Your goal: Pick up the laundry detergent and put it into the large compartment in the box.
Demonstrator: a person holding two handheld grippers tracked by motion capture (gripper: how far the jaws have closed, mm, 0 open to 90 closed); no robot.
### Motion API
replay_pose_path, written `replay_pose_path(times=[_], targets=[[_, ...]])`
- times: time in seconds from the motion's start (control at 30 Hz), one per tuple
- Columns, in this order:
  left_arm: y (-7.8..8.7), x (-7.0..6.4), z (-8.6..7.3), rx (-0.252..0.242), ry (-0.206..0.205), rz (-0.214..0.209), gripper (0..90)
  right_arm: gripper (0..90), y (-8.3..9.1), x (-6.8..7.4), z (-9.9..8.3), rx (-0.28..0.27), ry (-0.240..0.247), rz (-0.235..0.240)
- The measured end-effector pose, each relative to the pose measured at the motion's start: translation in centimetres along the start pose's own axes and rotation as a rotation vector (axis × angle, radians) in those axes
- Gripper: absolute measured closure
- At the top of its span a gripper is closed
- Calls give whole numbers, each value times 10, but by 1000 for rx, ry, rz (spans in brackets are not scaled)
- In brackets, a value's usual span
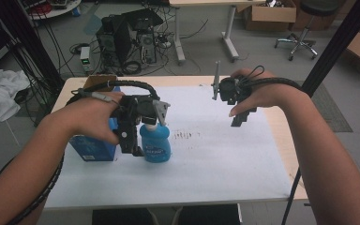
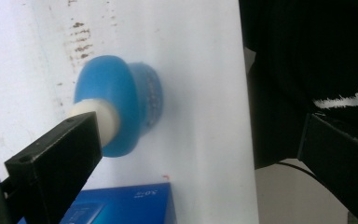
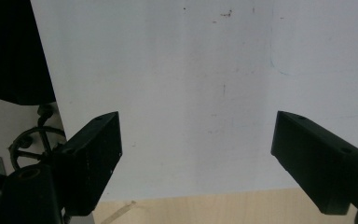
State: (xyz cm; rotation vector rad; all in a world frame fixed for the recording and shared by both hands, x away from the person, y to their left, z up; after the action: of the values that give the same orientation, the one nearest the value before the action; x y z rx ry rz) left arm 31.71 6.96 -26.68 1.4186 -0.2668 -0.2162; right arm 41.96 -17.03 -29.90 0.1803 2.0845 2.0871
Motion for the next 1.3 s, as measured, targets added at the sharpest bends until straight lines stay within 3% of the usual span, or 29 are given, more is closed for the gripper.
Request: replay_pose_path(times=[0.27, 0.63, 0.8, 1.3], targets=[[-2, 18, -5, -11, 24, -6, 1, 163, 0, -2, -1, 1, -12, 3], [-19, 37, -19, -35, 62, -9, 1, 163, 0, -4, -1, 3, -18, 5], [-27, 41, -23, -52, 62, -6, 1, 163, -1, -5, -1, 4, -20, 5], [-50, 53, -29, -33, 76, -8, 1, 163, -3, -4, 4, 9, -13, 6]])
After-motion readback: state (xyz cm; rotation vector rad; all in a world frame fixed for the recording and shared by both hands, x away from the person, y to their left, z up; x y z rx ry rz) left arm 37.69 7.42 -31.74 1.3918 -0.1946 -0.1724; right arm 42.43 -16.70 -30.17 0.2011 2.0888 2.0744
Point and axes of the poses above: each handheld gripper's, and its own axes: y roughly backward along the jaws, z roughly out of its top, x roughly to its left, the point moved 7 cm from there along -y, roughly forward along the jaws, and after that the axes turned 12 degrees about -y, right-handed, at the moved point
